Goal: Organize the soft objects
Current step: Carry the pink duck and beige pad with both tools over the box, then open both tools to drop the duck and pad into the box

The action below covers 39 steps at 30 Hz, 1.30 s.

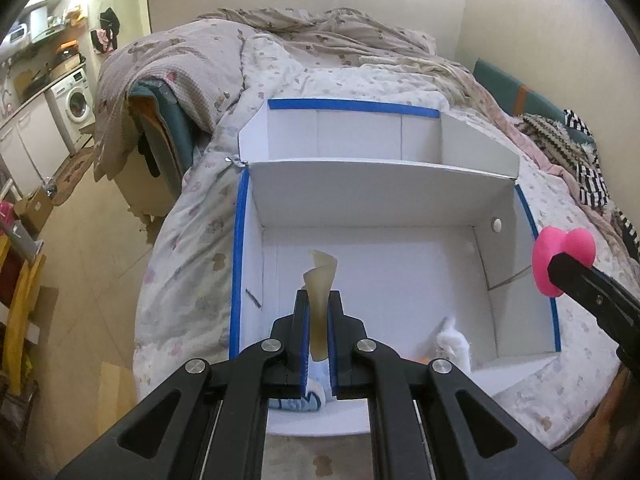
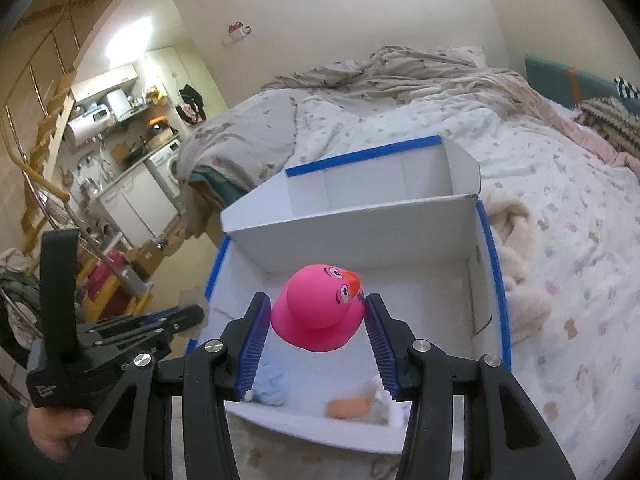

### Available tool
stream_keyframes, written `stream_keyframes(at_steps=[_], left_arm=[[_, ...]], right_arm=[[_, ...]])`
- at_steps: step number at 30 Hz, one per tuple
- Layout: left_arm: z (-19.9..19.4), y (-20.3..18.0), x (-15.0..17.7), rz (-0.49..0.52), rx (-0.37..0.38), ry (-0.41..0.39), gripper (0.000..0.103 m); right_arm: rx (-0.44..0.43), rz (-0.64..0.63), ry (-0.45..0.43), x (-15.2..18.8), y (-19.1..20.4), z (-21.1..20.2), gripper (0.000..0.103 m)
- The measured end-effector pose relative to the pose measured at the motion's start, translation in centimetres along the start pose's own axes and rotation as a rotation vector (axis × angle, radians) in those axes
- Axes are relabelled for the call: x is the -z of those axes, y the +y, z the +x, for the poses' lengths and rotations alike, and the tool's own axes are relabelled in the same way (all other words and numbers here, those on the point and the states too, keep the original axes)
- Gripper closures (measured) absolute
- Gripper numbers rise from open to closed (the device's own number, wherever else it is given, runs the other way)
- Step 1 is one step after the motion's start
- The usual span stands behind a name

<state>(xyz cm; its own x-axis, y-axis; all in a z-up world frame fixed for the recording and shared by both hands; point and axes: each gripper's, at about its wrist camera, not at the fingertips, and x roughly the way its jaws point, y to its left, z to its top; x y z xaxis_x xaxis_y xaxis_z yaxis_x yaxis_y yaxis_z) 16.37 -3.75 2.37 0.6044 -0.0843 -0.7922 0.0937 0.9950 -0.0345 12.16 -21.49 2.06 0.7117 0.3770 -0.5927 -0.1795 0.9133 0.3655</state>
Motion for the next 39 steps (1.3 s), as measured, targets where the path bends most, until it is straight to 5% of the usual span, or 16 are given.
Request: stream_keyframes(at_steps=[14,25,39], left_arm=[[5.7,-0.5,1.0,0.016,0.004,0.065,0.096],[7.8,0.0,1.7,-0.044,0.011,0.131,0.095],[9.0,-1.1,2.4,0.02,-0.027,0.148,0.089]], right_arm=[[0.051,0.049,0.108,-0.1,-1.5,4.6,0.052],[0.097,0.143,0.291,2.5,-4.0,7.9,0.052],[0.105,0.175,0.377,4.1,-4.7,9.4,0.052]])
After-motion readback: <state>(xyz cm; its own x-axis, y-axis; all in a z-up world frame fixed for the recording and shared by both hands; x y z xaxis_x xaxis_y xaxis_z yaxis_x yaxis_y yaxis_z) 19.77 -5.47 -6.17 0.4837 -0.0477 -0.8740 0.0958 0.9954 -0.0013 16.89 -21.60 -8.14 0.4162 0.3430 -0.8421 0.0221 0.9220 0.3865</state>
